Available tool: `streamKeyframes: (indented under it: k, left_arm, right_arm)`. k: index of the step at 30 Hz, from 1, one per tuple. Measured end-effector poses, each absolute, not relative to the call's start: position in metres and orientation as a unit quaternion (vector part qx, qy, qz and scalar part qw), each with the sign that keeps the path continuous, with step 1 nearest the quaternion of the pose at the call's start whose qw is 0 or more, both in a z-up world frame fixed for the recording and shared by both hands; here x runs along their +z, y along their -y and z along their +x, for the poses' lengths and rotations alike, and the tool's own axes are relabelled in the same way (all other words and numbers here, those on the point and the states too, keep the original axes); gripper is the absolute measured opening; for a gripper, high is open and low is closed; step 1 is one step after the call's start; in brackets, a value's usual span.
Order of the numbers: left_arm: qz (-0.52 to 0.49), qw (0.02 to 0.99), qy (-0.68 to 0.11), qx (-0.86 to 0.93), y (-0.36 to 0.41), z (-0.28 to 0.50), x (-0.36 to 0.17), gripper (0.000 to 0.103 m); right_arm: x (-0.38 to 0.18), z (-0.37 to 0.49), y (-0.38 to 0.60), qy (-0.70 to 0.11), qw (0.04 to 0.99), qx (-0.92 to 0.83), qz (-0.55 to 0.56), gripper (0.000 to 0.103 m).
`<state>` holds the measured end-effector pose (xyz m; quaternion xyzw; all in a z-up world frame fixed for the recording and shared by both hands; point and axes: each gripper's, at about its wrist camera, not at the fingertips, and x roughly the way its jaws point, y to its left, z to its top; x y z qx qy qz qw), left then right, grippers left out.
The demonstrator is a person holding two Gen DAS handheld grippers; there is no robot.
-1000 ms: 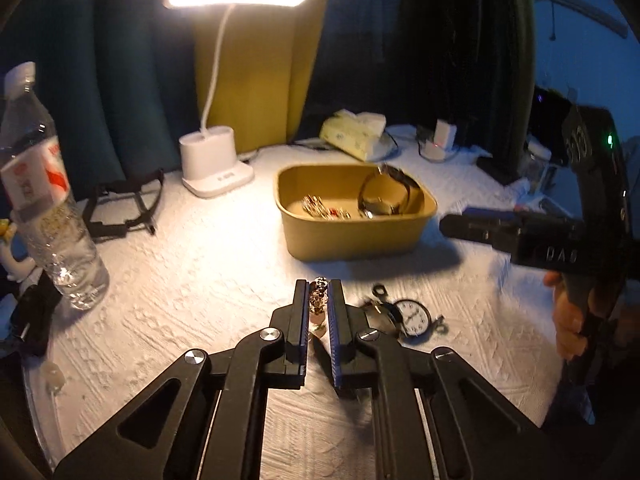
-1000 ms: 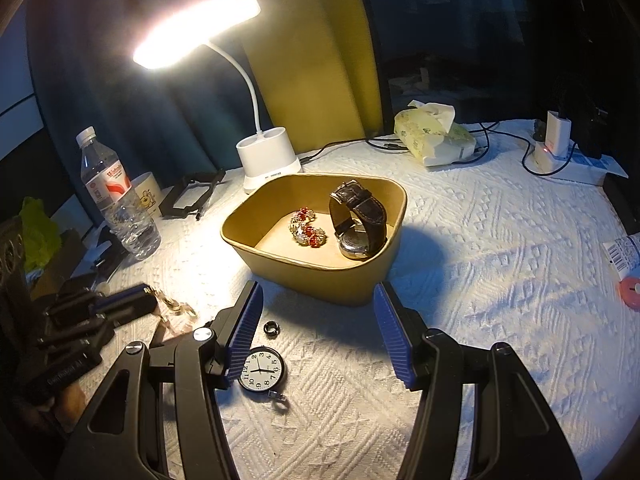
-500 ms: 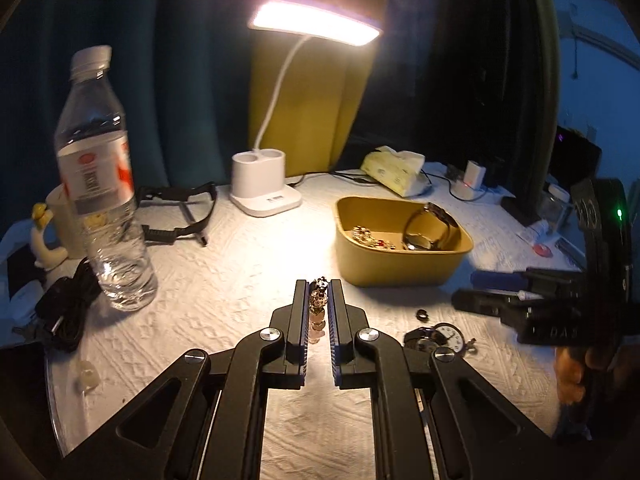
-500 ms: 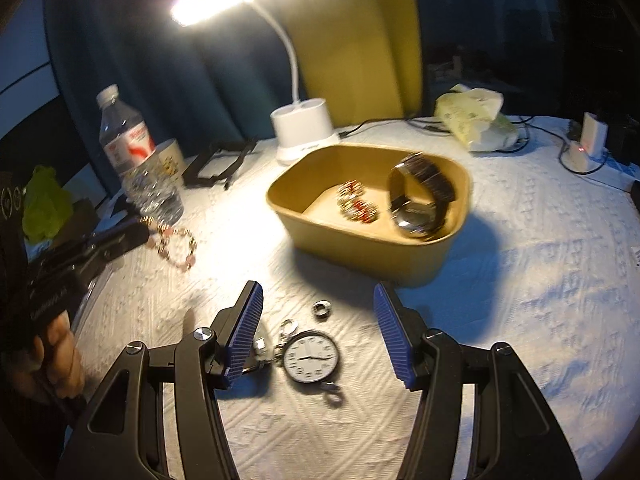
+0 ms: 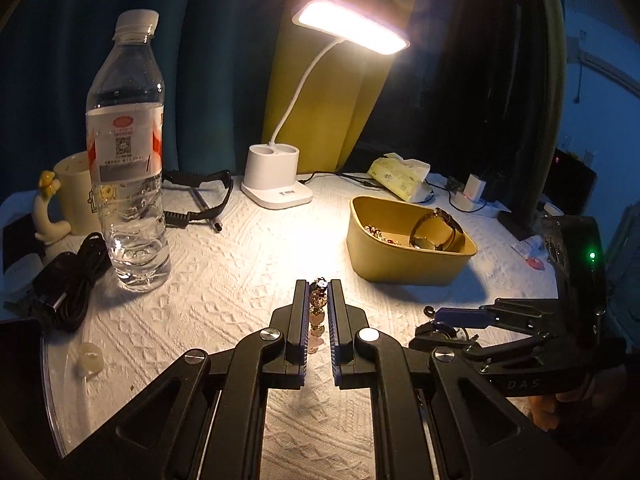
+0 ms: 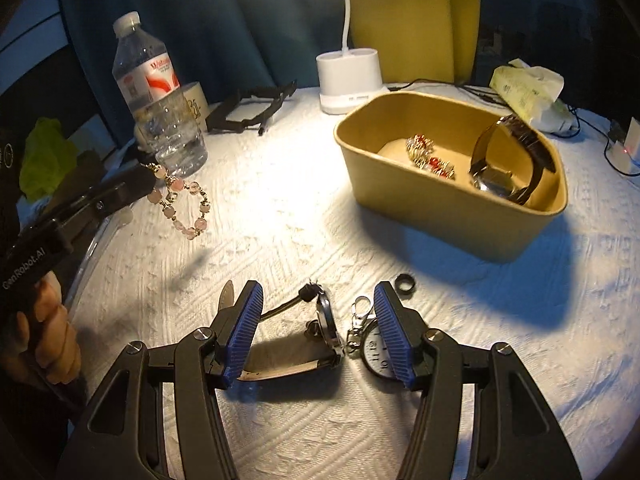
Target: Organize jewelry
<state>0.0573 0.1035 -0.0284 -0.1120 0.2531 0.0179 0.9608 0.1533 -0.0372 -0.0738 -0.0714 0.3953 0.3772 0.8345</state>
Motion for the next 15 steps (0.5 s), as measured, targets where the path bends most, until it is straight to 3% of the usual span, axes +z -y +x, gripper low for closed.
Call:
streamKeyframes:
  k: [6,15]
  left_arm:
    - [-0.115,0.961,-0.253,0.006,-0.102,0.056,-0.031,0.01]
    - [-0.111,0.96,-0.255,0.006,-0.099,0.058,-0.03,0.01]
  right_arm:
    - [-0.076,0.143,0.035,-0.386,0.834,0.388,-0.076,0.056]
    - [-0.078,0.146,0.042,-0.382,0.832,0.398,-0.051,0.027]
